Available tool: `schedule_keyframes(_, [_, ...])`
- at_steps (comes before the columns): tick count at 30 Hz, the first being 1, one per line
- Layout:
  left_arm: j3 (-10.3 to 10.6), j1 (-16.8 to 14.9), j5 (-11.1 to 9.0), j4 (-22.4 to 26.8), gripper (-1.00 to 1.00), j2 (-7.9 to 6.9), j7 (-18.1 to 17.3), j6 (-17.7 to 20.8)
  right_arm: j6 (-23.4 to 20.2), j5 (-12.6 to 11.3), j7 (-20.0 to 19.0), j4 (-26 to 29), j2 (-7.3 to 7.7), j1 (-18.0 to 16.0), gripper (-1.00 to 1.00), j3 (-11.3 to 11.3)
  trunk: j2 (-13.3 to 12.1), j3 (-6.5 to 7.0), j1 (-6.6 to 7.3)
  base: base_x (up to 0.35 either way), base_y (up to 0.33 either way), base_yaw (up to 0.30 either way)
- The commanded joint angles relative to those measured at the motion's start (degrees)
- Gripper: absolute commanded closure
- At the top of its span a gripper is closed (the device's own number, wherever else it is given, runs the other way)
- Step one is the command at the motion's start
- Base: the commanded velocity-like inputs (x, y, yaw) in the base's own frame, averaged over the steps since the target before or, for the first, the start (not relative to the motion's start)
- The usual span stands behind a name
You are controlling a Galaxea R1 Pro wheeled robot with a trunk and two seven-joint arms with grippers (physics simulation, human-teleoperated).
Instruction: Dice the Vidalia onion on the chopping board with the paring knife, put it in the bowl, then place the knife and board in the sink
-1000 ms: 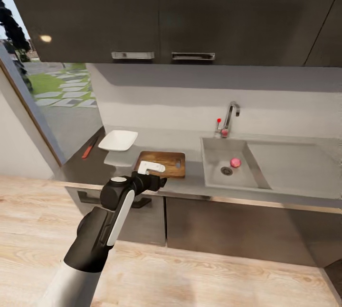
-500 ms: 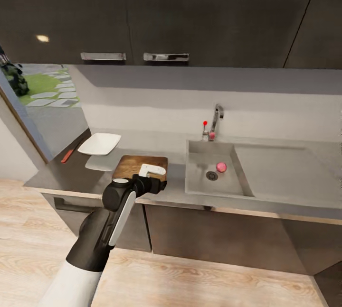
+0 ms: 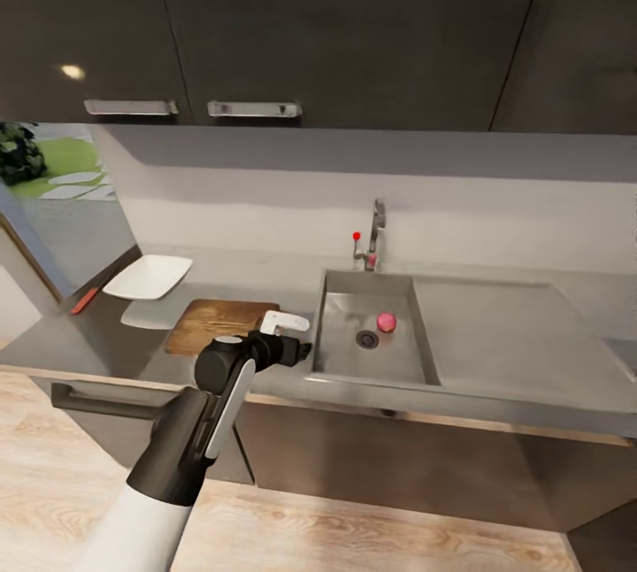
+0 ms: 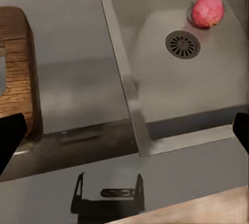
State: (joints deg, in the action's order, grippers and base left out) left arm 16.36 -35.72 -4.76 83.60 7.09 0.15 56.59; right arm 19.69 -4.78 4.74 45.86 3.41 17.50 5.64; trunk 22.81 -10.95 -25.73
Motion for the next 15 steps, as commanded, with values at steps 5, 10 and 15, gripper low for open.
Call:
schedule_keyframes(5, [0.55,-0.05,-0.33,-0.21,-1.00,0.03,0.12,0.28,0.10,-0.50,0.45,0.04,0.11,-0.01,-1.00,0.43,0.11,-0.10,-0.05,0.142,-0.295,0.000])
schedule_keyframes(10, [0.67,-0.05,-0.33,-0.27,-1.00,0.03,0.14,0.23,0.10,-0.48,0.45,0.03,0.11,-0.01,-1.00,0.43,0.11,-0.10,-0.05,0.142,-0.295,0.000])
schedule_keyframes(15, [0.69,-0.05,-0.33,-0.28,-1.00,-0.02,0.11,0.19,0.08,-0.43,0.47,0.02,0.11,-0.01,-1.00,0.43,0.11,-0.10,-0.05,0.142,-0.295,0.000])
